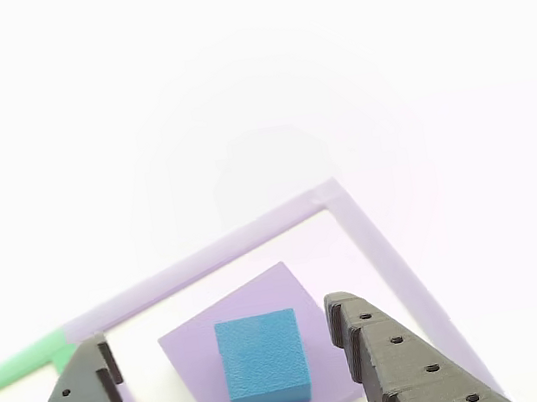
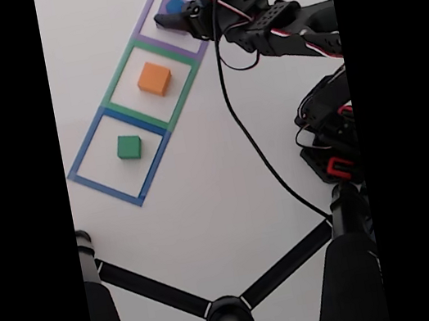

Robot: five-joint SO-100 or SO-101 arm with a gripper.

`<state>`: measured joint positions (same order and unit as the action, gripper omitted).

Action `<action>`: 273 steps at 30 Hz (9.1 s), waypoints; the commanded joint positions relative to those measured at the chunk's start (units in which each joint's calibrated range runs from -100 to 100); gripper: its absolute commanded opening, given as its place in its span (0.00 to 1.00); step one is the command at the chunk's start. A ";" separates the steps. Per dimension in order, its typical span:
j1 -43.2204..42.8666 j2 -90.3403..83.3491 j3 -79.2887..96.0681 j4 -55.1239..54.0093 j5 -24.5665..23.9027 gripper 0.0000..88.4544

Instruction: Tower of hanoi

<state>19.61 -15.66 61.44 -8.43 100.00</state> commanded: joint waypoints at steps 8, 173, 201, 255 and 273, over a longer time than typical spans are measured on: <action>-4.93 -22.40 -38.14 73.54 0.00 0.01; -23.38 -17.83 -69.94 96.29 0.00 0.05; -18.12 -14.71 13.38 -8.04 0.00 0.05; -20.64 13.90 13.57 -38.15 0.00 0.06; -20.41 17.74 12.11 -40.82 0.00 0.26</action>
<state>-0.78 2.41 75.37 -47.35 100.00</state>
